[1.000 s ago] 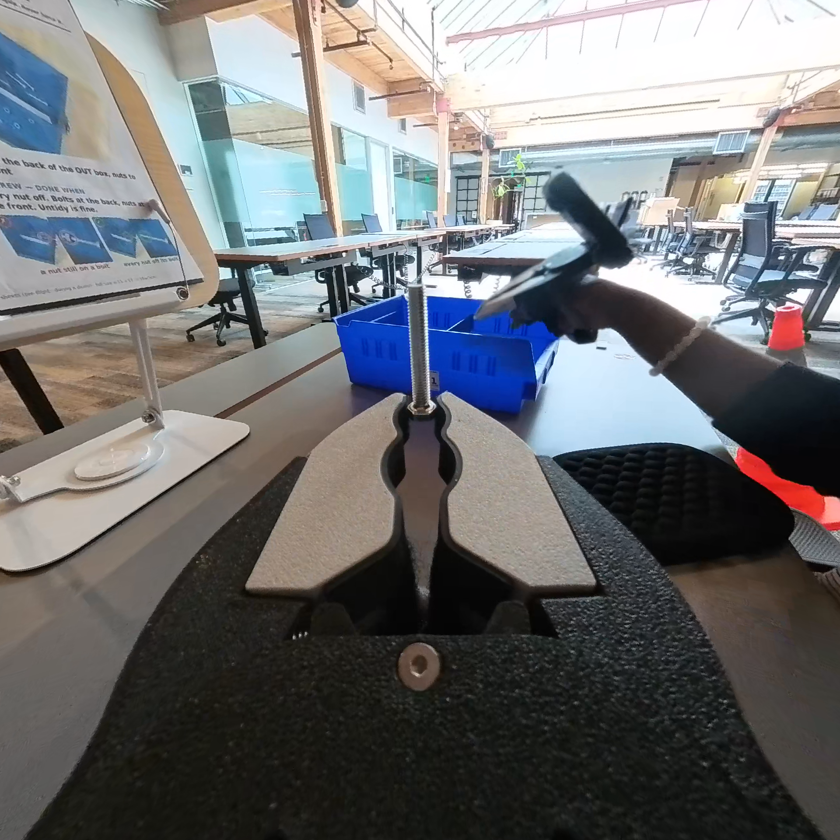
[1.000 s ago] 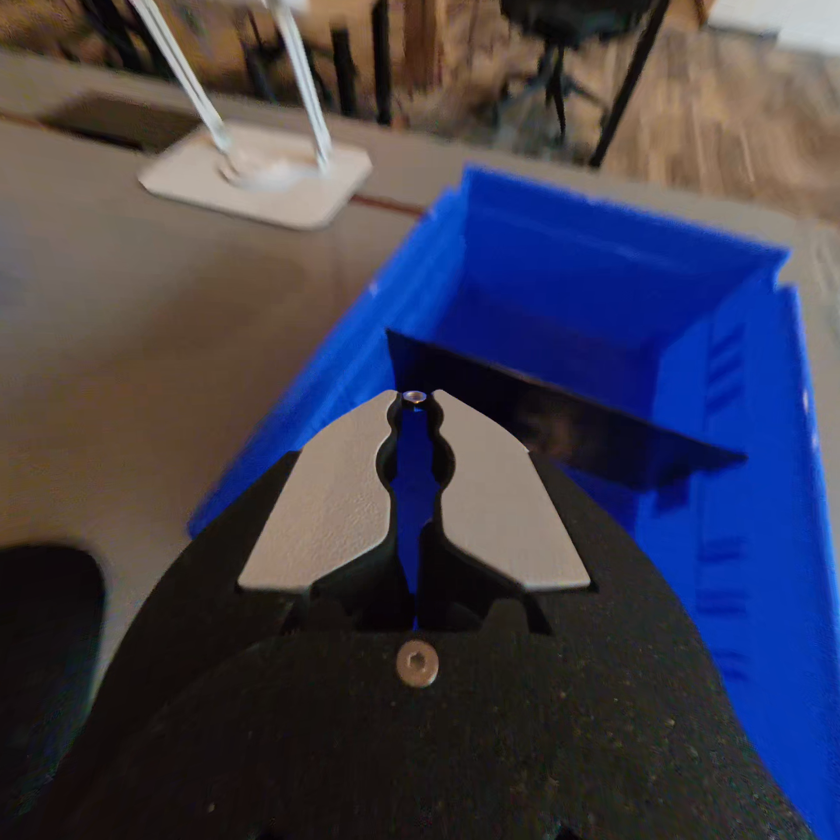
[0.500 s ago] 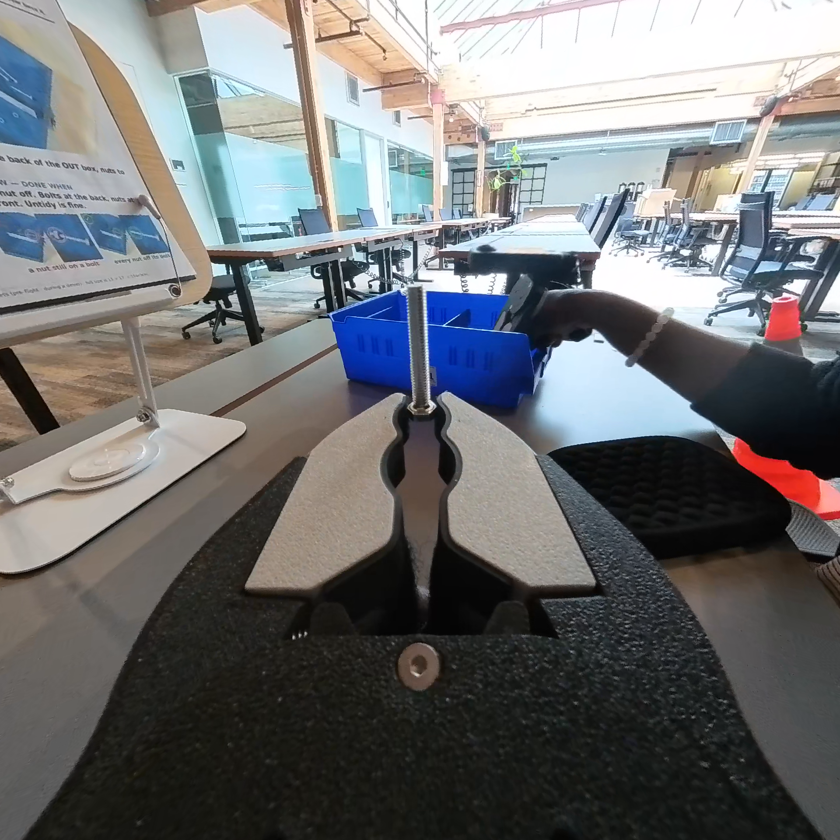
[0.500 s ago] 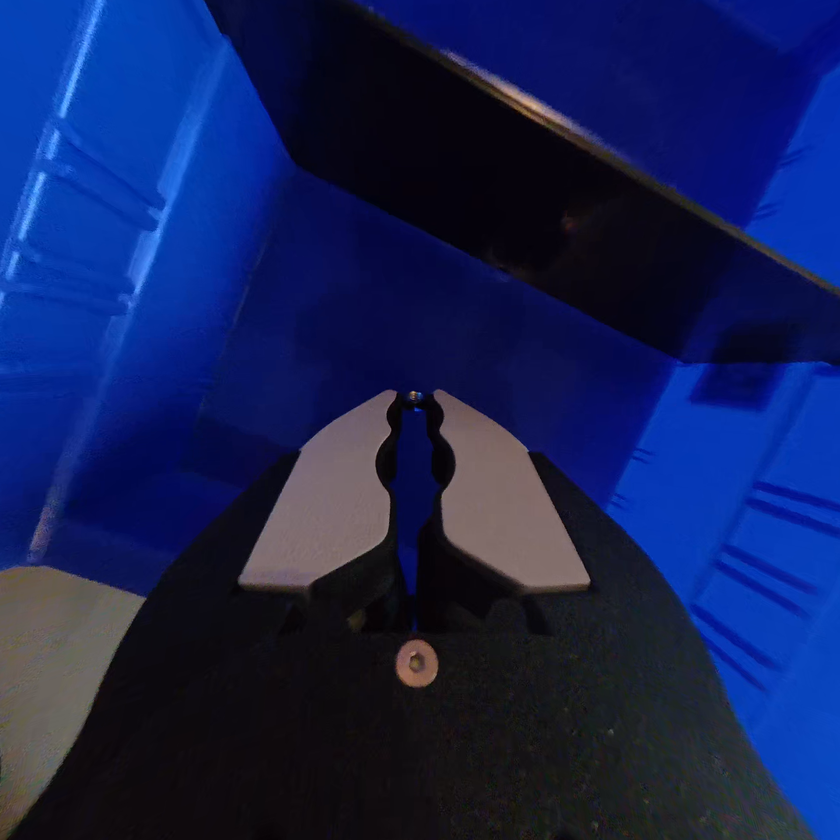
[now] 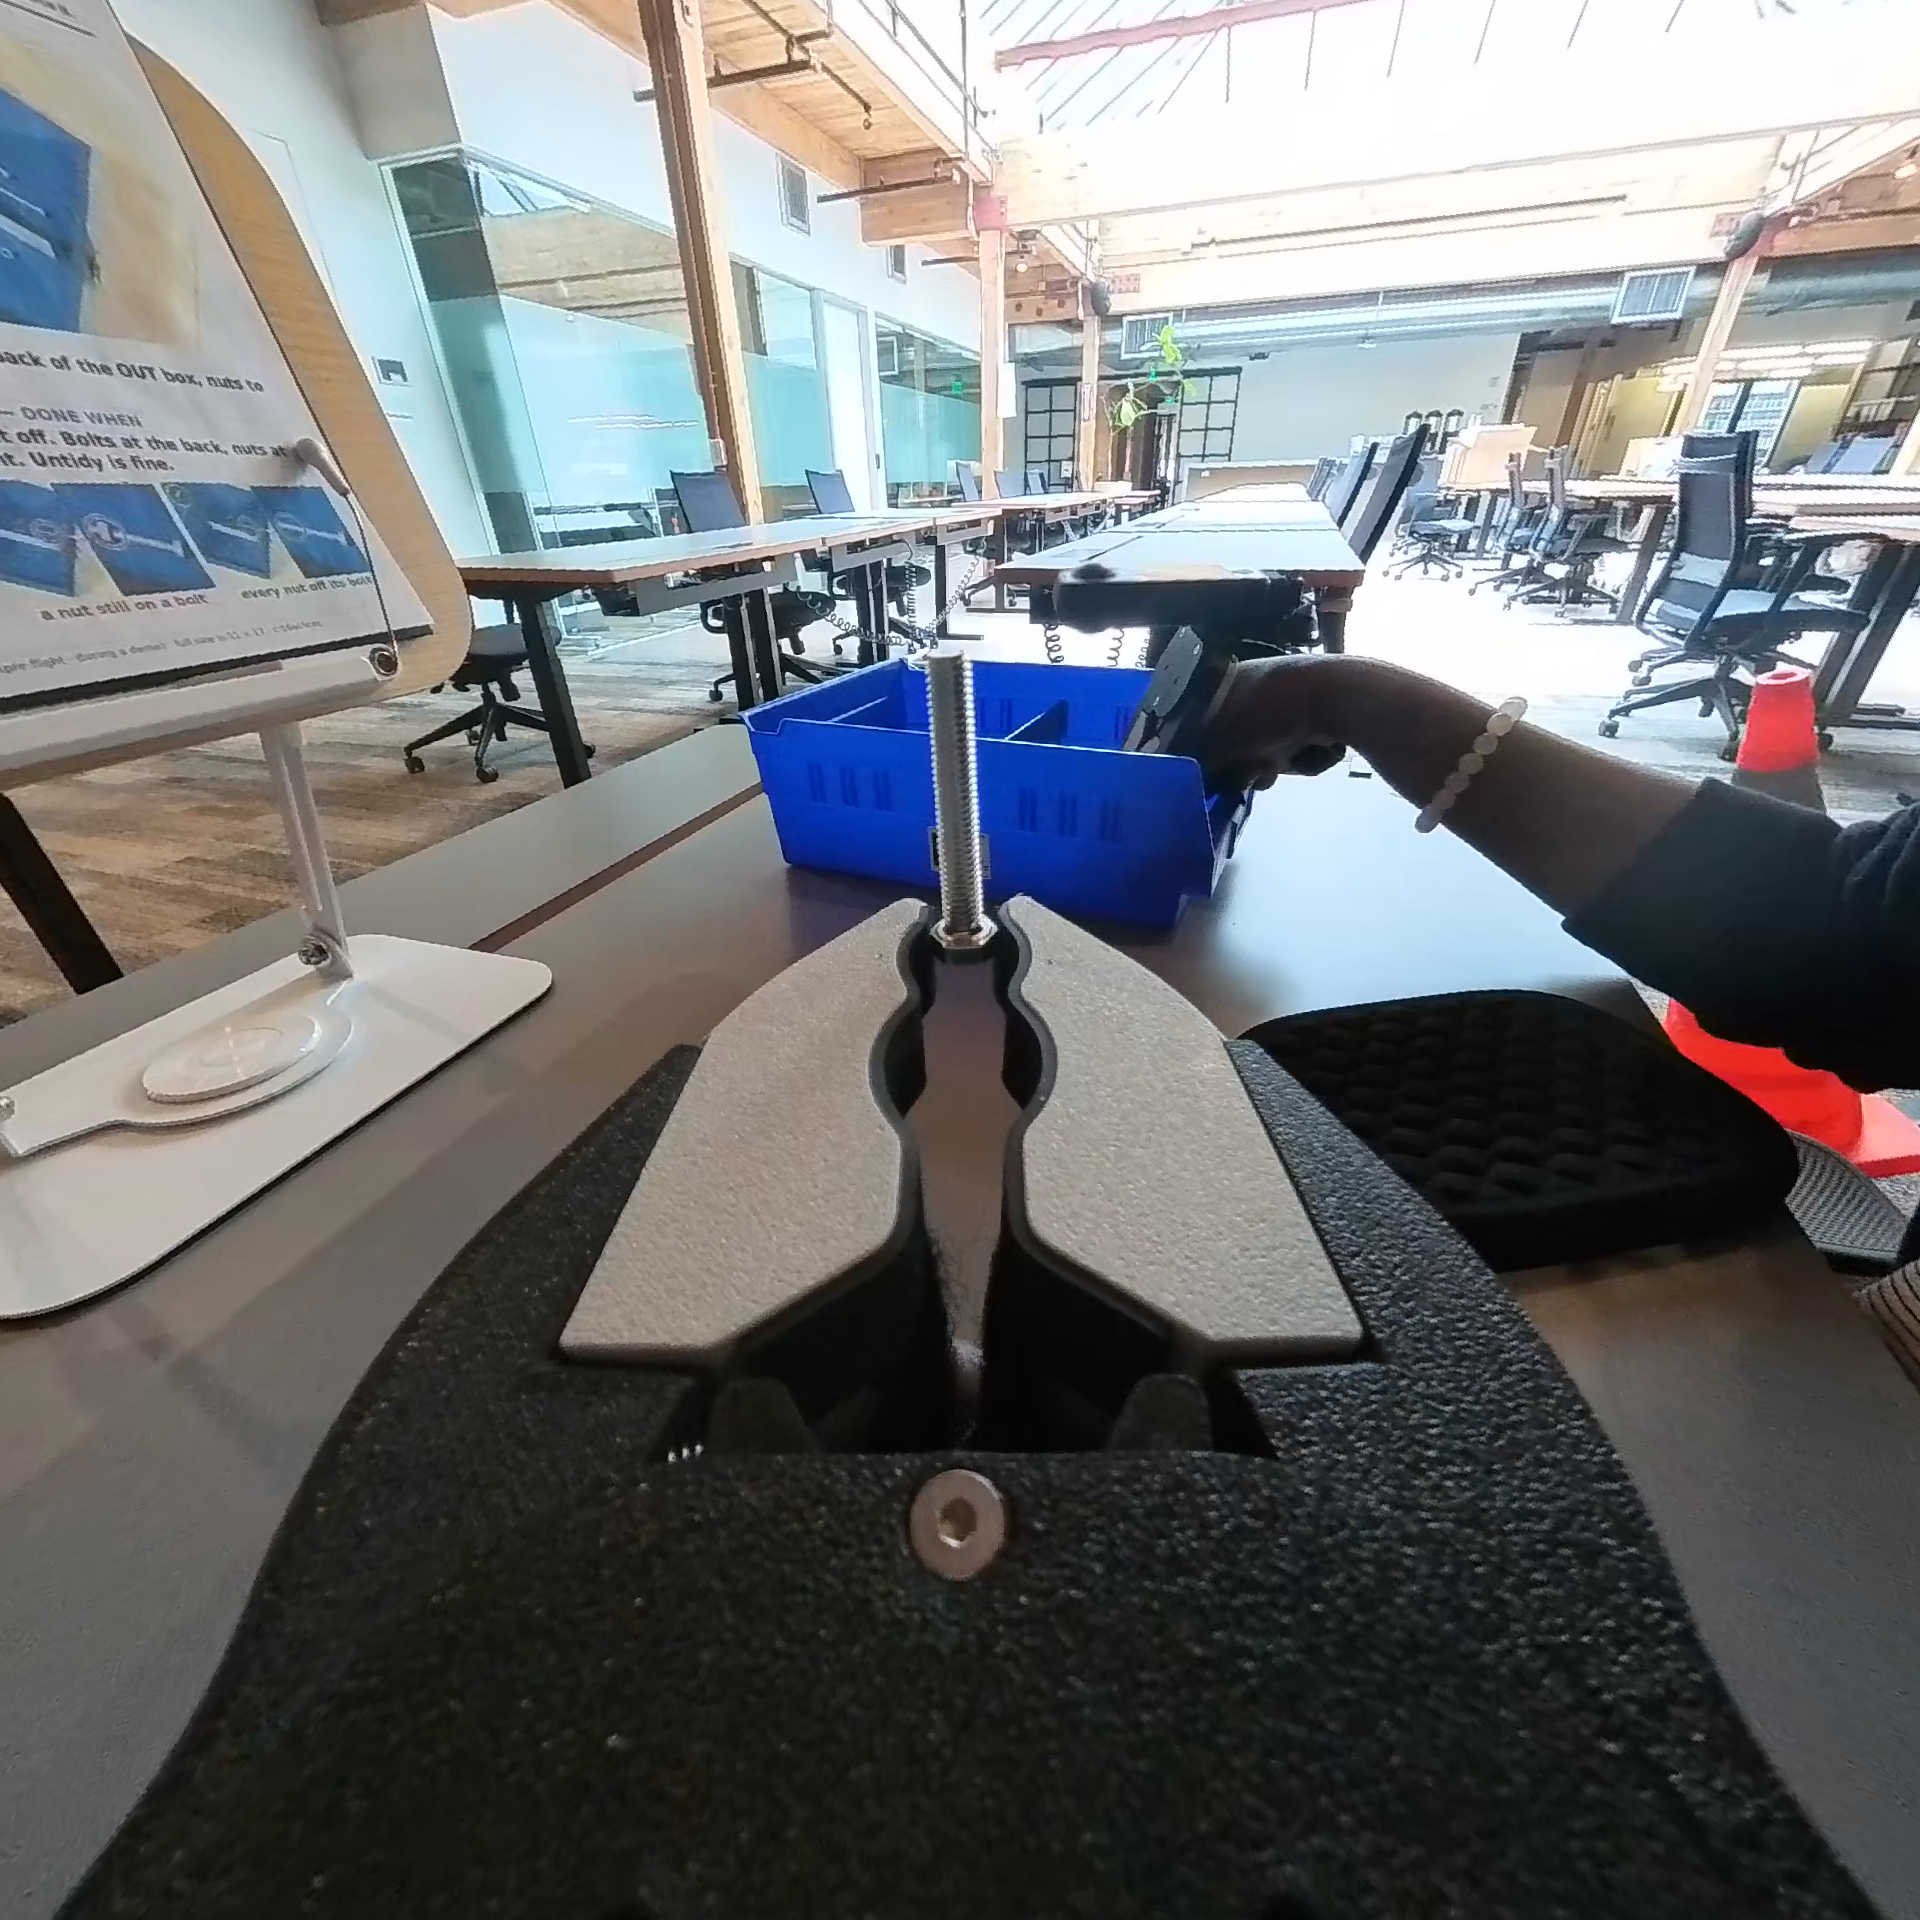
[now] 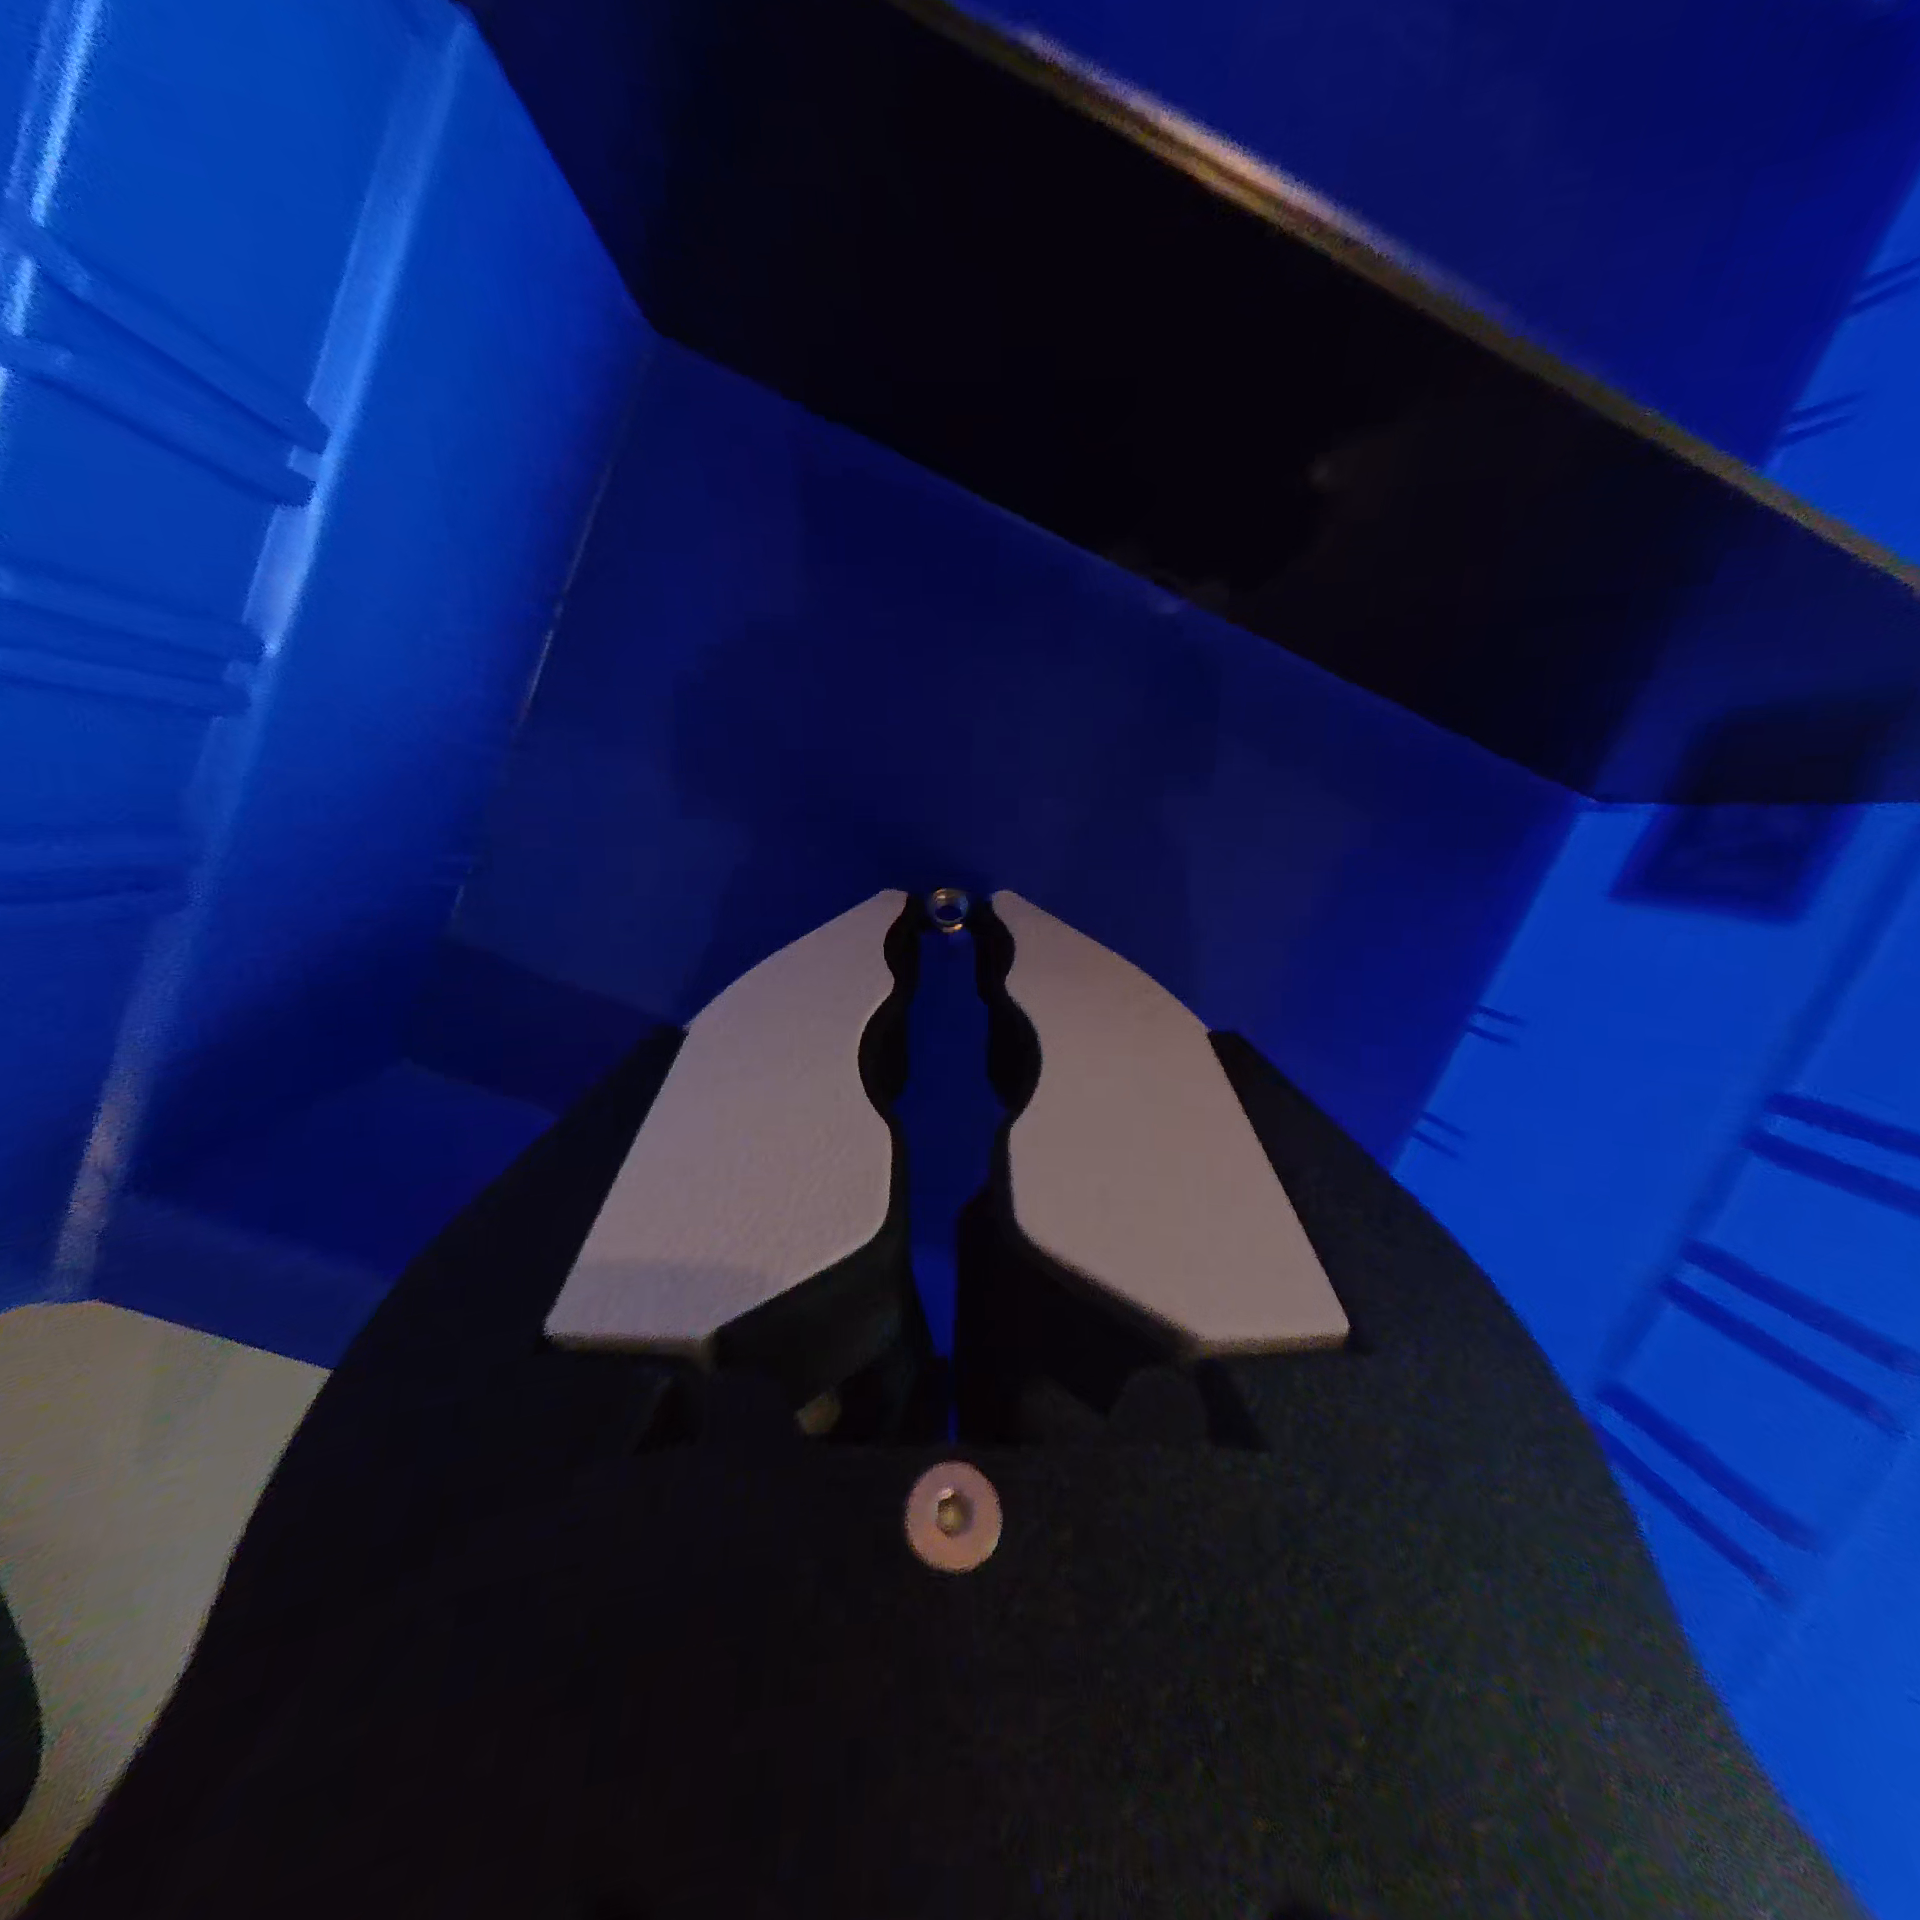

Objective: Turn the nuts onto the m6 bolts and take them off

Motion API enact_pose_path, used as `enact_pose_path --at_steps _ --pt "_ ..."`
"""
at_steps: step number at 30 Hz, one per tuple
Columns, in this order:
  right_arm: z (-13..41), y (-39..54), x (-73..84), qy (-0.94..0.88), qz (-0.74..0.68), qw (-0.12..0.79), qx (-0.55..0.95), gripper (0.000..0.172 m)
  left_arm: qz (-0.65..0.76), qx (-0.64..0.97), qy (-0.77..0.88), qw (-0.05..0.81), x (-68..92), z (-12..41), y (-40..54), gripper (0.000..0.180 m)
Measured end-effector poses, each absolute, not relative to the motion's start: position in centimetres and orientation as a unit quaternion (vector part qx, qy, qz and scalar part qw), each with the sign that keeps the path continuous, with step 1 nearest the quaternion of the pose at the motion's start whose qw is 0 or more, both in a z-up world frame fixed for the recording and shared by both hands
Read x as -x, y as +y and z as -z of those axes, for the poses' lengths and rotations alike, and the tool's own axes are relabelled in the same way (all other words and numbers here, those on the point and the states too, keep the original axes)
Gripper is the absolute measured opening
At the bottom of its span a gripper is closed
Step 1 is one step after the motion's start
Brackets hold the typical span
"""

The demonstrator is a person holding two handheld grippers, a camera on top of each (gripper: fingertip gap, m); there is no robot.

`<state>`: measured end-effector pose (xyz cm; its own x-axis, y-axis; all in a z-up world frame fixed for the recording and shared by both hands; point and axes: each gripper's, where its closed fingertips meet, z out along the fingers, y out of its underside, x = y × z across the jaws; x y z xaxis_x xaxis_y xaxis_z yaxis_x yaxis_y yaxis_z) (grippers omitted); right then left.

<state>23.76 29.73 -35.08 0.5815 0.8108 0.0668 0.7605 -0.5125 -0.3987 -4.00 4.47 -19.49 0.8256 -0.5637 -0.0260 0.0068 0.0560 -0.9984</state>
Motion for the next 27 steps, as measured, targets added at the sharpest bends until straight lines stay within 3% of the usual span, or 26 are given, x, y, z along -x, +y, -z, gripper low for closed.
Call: enact_pose_path --at_steps 4,10,17,22,27 --pt "35.0 29.8 -23.8 -0.446 -0.068 0.2 0.87 0.011 0.204 0.655 0.214 0.695 4.0 19.4 4.4 0.009" --pt "34.4 29.9 -24.1 -0.435 -0.067 0.211 0.873 0.026 0.204 0.655 0.215 0.695 3.9 19.4 4.4 0.009" --pt "27.7 30.0 -22.9 -0.396 -0.08 0.339 0.849 0.055 0.201 0.657 0.223 0.692 3.5 19.6 4.4 0.009" --pt "18.9 23.8 -14.5 -0.445 -0.254 0.474 0.716 0.057 0.2 0.657 0.226 0.691 3.4 19.6 4.4 0.009" --pt "14.5 12.1 -5.5 -0.565 -0.419 0.478 0.526 0.052 0.199 0.655 0.234 0.69 3.1 19.6 4.3 0.01"
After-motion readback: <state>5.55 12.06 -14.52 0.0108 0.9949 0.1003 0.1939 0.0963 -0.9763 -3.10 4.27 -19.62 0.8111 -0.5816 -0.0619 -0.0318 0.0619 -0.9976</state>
